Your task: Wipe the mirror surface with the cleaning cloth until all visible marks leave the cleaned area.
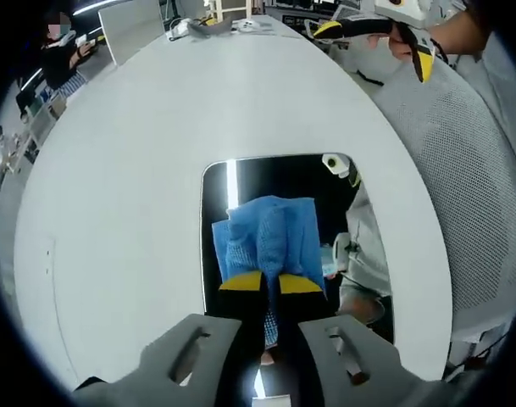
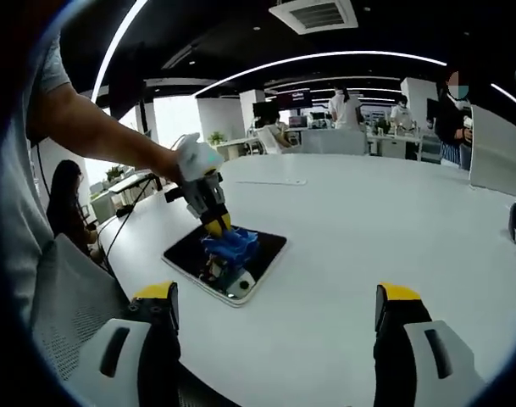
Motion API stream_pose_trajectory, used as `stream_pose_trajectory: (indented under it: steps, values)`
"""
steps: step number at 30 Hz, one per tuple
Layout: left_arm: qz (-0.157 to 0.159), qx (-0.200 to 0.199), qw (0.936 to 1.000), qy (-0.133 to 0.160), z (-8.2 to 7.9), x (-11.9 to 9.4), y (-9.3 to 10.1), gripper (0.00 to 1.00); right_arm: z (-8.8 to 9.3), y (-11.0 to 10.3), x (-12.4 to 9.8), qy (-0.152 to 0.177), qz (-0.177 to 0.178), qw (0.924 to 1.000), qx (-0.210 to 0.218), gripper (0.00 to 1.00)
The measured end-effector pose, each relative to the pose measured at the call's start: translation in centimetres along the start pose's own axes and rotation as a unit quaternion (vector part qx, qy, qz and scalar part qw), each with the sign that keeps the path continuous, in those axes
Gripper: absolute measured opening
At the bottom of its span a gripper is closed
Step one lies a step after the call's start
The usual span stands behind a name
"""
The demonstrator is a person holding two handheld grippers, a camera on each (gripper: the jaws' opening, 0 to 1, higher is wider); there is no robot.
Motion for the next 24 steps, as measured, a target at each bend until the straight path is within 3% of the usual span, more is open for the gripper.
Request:
stream_pose_trajectory:
  steps: [12, 24]
  values:
    - [-0.014, 0.020, 0.9997, -0.005, 0.0, -0.2, -2.0, 0.01, 0.2, 0.0, 0.1, -0.007, 0.000, 1.0000, 0.002, 0.95]
    - [-0.018, 0.023, 0.9996, -0.002, 0.0, -0.1, -2.5, 0.01, 0.5, 0.1, 0.2, -0.013, -0.003, 0.9999, -0.004, 0.94]
Point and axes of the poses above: the point that each gripper's makers call its tool centre point, and the gripper's own axes: x roughly forward along the fingers, y roughly to its right, z roughly out of its underside, the point moved 7 cm from there along -x, roughly backward along the fingers, and after that the axes turned 12 degrees about y, right-handed, at the moved point
